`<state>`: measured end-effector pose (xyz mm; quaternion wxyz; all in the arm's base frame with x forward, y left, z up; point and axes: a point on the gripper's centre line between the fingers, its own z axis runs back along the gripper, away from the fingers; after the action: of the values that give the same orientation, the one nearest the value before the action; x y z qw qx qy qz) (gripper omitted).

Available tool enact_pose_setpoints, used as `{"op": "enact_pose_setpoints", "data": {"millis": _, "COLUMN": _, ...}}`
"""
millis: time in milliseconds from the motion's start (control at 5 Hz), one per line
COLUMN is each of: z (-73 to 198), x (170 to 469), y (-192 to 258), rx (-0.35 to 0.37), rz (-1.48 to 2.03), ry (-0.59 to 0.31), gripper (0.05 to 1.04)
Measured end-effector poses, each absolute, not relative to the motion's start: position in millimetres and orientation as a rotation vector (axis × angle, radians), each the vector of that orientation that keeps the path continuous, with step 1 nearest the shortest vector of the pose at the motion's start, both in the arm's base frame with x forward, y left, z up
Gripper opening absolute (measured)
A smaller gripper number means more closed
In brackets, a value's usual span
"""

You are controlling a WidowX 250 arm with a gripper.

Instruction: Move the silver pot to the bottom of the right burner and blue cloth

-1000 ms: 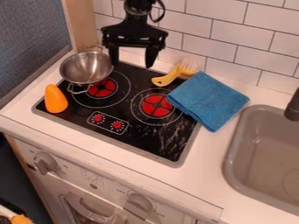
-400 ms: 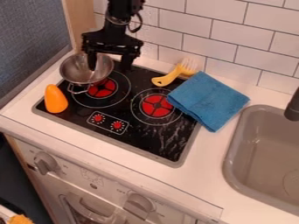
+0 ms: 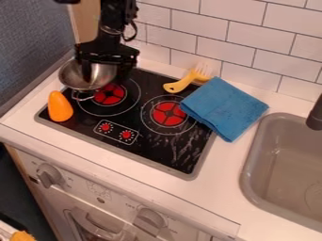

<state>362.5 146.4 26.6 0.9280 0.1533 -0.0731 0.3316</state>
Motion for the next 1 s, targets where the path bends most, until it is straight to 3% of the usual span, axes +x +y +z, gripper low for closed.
{"op": "enact_pose_setpoints", "data": {"millis": 400, "z": 28.4, "x": 365.9, "y": 147.2, "rx": 0.328, "rz": 0.675, "ry": -0.175, "gripper": 0.354}}
{"op": "enact_pose_setpoints", "data": {"millis": 600, "z": 28.2, "x": 368.3, "y": 143.2, "rx": 0.332, "rz": 0.663, "ry": -0.181, "gripper": 0.154}}
{"op": "enact_pose_setpoints", "data": {"millis": 800, "z": 28.7, "x": 366.9, "y": 142.2, "rx": 0.336, "rz": 0.663, "ry": -0.172, "gripper": 0.077}}
{"op": "enact_pose_setpoints", "data": {"millis": 1000, "z": 28.1, "x": 365.7, "y": 140.7, "rx": 0.330, "rz": 0.664, "ry": -0.161, "gripper": 0.073}}
